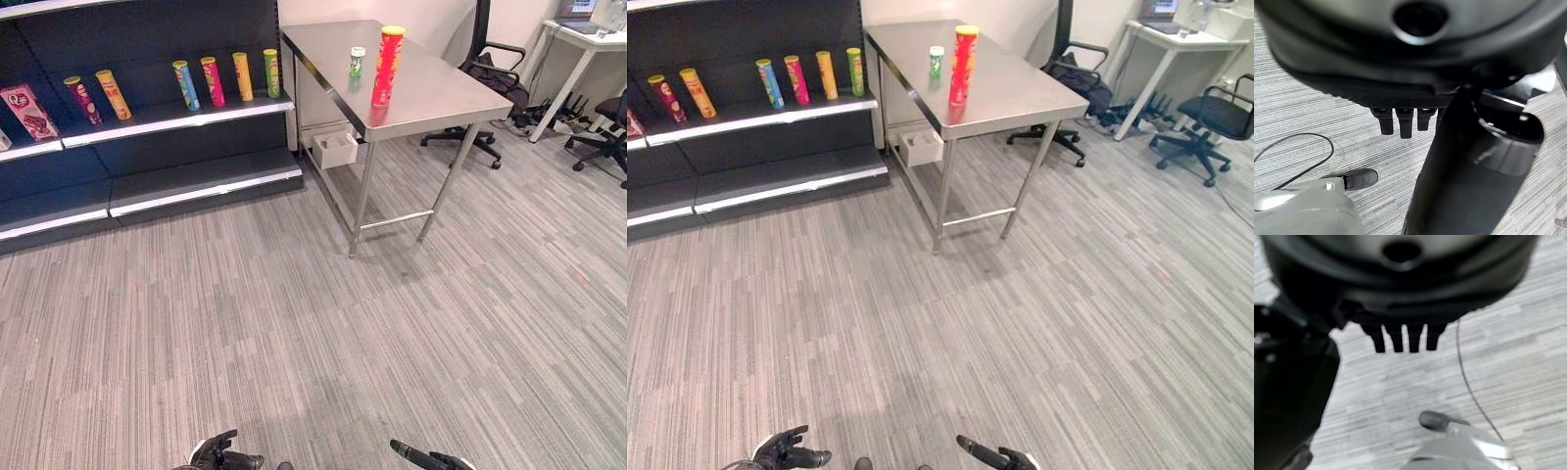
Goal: Put the goods on the table back onto the shelves and tidy them up.
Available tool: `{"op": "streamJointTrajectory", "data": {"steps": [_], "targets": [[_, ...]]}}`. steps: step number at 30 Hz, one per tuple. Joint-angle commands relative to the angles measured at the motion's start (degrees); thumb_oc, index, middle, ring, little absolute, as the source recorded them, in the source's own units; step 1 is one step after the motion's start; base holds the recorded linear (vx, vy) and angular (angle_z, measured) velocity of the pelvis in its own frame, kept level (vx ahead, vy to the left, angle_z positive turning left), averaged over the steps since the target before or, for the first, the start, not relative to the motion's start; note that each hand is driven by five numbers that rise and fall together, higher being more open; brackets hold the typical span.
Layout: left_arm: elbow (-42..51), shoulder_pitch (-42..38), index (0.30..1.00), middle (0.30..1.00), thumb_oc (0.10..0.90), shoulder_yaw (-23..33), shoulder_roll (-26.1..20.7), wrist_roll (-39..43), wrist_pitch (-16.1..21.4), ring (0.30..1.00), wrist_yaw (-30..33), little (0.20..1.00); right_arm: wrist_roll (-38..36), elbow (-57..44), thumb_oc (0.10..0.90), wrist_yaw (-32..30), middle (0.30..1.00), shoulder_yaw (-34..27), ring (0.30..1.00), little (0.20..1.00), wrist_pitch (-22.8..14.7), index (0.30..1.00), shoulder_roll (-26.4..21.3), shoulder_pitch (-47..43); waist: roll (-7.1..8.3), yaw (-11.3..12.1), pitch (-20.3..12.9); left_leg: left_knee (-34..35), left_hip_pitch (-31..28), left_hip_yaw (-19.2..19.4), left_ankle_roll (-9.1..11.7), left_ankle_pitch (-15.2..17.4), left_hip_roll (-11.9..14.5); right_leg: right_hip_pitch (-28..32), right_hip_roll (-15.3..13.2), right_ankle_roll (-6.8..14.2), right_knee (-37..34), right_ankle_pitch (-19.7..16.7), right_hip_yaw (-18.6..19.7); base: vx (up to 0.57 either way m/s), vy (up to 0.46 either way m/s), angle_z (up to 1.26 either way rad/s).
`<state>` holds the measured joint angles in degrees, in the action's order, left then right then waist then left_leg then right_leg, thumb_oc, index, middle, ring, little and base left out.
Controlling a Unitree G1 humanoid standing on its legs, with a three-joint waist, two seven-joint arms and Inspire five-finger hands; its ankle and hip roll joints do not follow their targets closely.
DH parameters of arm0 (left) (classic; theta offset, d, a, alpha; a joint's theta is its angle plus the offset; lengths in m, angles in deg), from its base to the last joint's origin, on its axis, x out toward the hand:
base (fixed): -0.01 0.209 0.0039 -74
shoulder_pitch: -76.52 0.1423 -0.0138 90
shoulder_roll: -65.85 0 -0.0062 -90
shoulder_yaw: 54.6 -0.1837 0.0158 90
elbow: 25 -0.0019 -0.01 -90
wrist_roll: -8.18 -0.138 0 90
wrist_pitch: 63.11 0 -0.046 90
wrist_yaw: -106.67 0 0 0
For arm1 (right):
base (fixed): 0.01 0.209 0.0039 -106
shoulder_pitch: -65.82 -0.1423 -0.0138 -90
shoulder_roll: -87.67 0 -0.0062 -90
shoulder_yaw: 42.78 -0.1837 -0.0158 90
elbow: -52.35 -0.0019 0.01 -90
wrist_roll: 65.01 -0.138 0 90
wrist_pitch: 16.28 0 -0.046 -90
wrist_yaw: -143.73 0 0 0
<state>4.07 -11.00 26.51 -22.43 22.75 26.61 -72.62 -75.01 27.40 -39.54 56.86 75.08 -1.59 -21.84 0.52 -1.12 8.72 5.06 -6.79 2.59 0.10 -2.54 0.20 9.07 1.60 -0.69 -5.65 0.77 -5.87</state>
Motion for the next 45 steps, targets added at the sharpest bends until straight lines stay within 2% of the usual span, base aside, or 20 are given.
{"op": "streamJointTrajectory", "data": {"steps": [1,6,8,10,13,16,18,21,23,24,25,26,29,30,31,32,34,37,42,45], "targets": [[-1.5,-3.8,0.900,0.900,0.800,-0.4,-0.6,1.2,1.9,0.900,0.3,0.900,0.0,0.8,0.800,-0.8,0.900,1.6,0.900,0.900,-1.4,0.900,-3.1,-2.2,1.04,0.1,-0.4,-5.9,1.4,1.0,2.3,5.8,1.2,-1.4,-3.6,5.3,1.4,1.0,-0.6,-0.01,-0.048,-0.01],[0.0,-3.9,0.900,0.900,0.800,-0.2,-0.8,2.8,1.9,0.900,0.4,0.900,-0.1,0.6,0.800,-0.7,0.900,2.0,0.900,0.900,-1.3,0.900,-3.2,-2.4,1.60,0.6,1.1,-15.1,6.2,0.3,2.9,6.9,0.5,-2.1,-3.3,4.0,2.8,2.0,-0.1,0.02,-0.075,0.04],[1.3,-4.6,0.900,0.900,0.800,-0.3,-1.1,4.1,1.9,0.900,1.4,0.900,-2.0,-0.6,0.800,-0.9,0.900,1.4,0.900,0.900,-1.4,0.900,-3.6,-2.7,2.33,1.0,3.7,-28.3,16.0,-0.5,4.2,-0.3,1.3,-2.0,-3.1,2.4,3.7,2.5,-0.2,-0.05,-0.123,0.00],[2.2,-4.9,0.900,0.900,0.800,-0.6,-1.2,4.1,2.0,0.900,1.7,0.900,-2.6,-1.6,0.800,-1.0,0.900,1.4,0.900,0.900,-1.5,0.900,-3.9,-2.9,2.52,0.7,4.2,-32.7,19.5,-0.5,4.3,-1.8,1.5,-2.7,-3.1,1.9,4.2,2.7,-0.7,0.00,-0.074,0.26],[3.5,-4.9,0.900,0.900,0.800,-0.7,-1.3,4.2,2.1,0.900,1.4,0.900,-1.2,-1.8,0.800,-1.0,0.900,2.5,0.900,0.900,-1.2,0.900,-4.8,-3.6,2.71,2.2,3.6,-24.3,23.1,2.7,2.7,1.4,1.7,-1.2,-2.9,2.7,3.1,4.7,-2.0,0.25,0.012,0.25],[5.5,-3.5,0.900,0.900,0.800,-0.3,-1.4,4.4,2.6,0.900,1.3,0.900,-1.0,-3.4,0.800,-1.1,0.900,2.6,0.900,0.900,-1.6,0.900,-5.5,-4.3,1.11,5.1,3.1,-4.2,25.4,0.7,4.6,-7.5,2.1,3.9,-1.6,3.7,1.1,6.9,-0.4,0.43,0.134,0.27],[4.4,-3.2,0.900,0.900,0.800,0.1,-1.3,3.9,2.6,0.900,1.4,0.900,0.6,-2.9,0.800,-0.8,0.900,2.7,0.900,0.900,-1.7,0.900,-5.0,-4.5,0.85,5.9,1.8,-0.8,24.0,2.4,5.0,-10.4,3.3,7.3,-2.0,5.0,0.8,9.1,1.0,0.56,0.268,-0.06],[3.9,-2.9,0.900,0.900,0.800,1.1,-1.6,3.4,2.6,0.900,1.7,0.900,2.1,-2.2,0.800,-0.4,0.900,3.2,0.900,0.900,-1.3,0.900,-3.9,-4.1,2.33,6.8,-0.5,-2.5,22.7,3.7,3.9,-10.3,2.3,7.3,-5.2,6.5,3.3,9.4,1.4,0.48,0.258,-0.80],[3.3,-3.0,0.900,0.900,0.800,1.6,-2.1,3.1,2.6,0.900,1.6,0.900,2.7,-1.6,0.800,0.2,0.900,3.5,0.900,0.900,-1.2,0.900,-2.8,-4.1,3.82,7.2,-1.9,-2.9,20.3,5.1,1.6,-7.4,0.3,4.8,-8.2,9.0,12.4,6.6,1.1,0.51,0.407,-0.73],[4.2,-3.7,0.900,0.900,0.800,2.0,-2.8,3.4,2.2,0.900,2.3,0.900,1.6,-2.3,0.800,-0.3,0.900,2.6,0.900,0.900,-1.1,0.900,-2.6,-5.1,2.94,5.6,0.2,-2.0,14.0,6.0,-1.9,-3.6,-2.0,-5.8,-11.8,10.2,34.5,-7.6,0.1,0.48,0.551,-0.06],[3.2,-4.6,0.900,0.900,0.800,1.8,-3.3,2.9,2.1,0.900,3.2,0.900,0.7,-2.0,0.800,-0.7,0.900,2.0,0.900,0.900,-1.0,0.900,-1.9,-5.1,1.47,4.5,1.2,-1.1,10.4,6.3,-2.8,-1.6,-2.1,-10.1,-13.9,9.8,40.9,-9.2,-2.8,0.48,0.532,-0.12],[3.9,-4.7,0.900,0.900,0.800,2.0,-3.4,3.3,2.2,0.900,3.6,0.900,1.0,-2.0,0.800,-0.9,0.900,2.1,0.900,0.900,-0.9,0.900,-1.7,-4.8,0.90,4.0,1.5,-0.7,8.6,6.5,-3.0,-0.5,-2.0,-12.4,-15.0,9.1,41.5,-7.7,-4.9,0.36,0.231,0.20],[6.4,-5.5,0.900,0.900,0.800,2.2,-3.5,5.1,2.7,0.900,4.1,0.900,1.2,-1.5,0.800,-1.0,0.900,2.7,0.900,0.900,-0.7,0.900,-1.8,-4.8,0.01,3.0,2.9,-0.8,5.2,5.5,-2.6,1.8,-1.8,-15.8,-14.5,7.7,32.5,-2.4,-8.9,0.32,-0.016,0.32],[6.8,-5.6,0.900,0.900,0.800,1.9,-3.4,5.4,2.9,0.900,4.0,0.900,1.6,-0.5,0.800,-0.8,0.900,3.1,0.900,0.900,-0.2,0.900,-1.8,-5.0,0.30,2.0,3.7,-0.6,2.8,4.4,-2.1,3.2,-2.3,-18.1,-12.1,8.1,21.9,-2.6,-8.3,0.29,-0.098,0.14],[6.8,-5.6,0.900,0.900,0.800,1.9,-3.4,5.4,2.9,0.900,4.0,0.900,1.6,-0.5,0.800,-0.8,0.900,3.1,0.900,0.900,-0.2,0.900,-1.8,-5.1,0.21,2.0,3.6,-0.6,2.9,4.4,-2.1,3.2,-2.2,-18.0,-11.9,8.0,21.5,-2.9,-8.4,0.50,-0.153,0.34],[6.8,-5.8,0.900,0.900,0.800,1.6,-3.6,4.6,3.0,0.900,3.6,0.900,2.6,0.6,0.800,-0.5,0.900,3.5,0.900,0.900,0.2,0.900,-2.2,-5.0,1.26,1.0,3.9,-0.1,-0.7,3.1,-1.4,5.4,-3.1,-19.8,-9.6,9.5,10.2,-6.3,-8.5,0.39,-0.112,0.37],[6.4,-6.3,0.900,0.900,0.800,1.5,-3.8,3.7,3.0,0.900,3.1,0.900,2.9,1.2,0.800,-0.3,0.900,3.2,0.900,0.900,0.3,0.900,-2.5,-5.0,2.21,-0.2,3.7,-0.1,-2.3,2.0,-0.8,6.6,-3.6,-21.2,-8.5,11.0,3.7,-9.1,-8.2,0.45,-0.124,0.35],[6.3,-6.3,0.900,0.900,0.800,1.3,-3.5,2.7,3.0,0.900,2.6,0.900,2.4,1.7,0.800,-0.2,0.900,2.3,0.900,0.900,0.2,0.900,-3.1,-4.3,2.73,-1.0,2.6,-0.1,-5.2,0.6,-0.7,9.5,-4.0,-20.2,-7.1,10.7,0.7,-11.0,-7.1,0.37,-0.109,0.71],[4.6,-5.6,0.900,0.900,0.800,0.9,-2.2,2.5,2.8,0.900,2.5,0.900,0.6,1.5,0.800,-0.5,0.900,1.3,0.900,0.900,-0.7,0.900,-4.2,-3.6,1.96,-2.1,0.5,-6.1,-5.3,-0.8,1.2,12.7,-1.0,-16.9,-5.1,8.6,1.5,-10.0,-6.7,0.34,-0.197,0.40],[4.1,-5.2,0.900,0.900,0.800,0.3,-1.6,2.5,2.3,0.900,2.1,0.900,0.1,0.0,0.800,-0.8,0.900,1.2,0.900,0.900,-1.0,0.900,-5.2,-3.2,2.27,-2.2,0.9,-21.4,0.4,1.5,5.2,7.5,1.2,-12.8,-4.7,6.2,1.2,-7.2,-8.3,0.18,-0.177,-0.22]]}}
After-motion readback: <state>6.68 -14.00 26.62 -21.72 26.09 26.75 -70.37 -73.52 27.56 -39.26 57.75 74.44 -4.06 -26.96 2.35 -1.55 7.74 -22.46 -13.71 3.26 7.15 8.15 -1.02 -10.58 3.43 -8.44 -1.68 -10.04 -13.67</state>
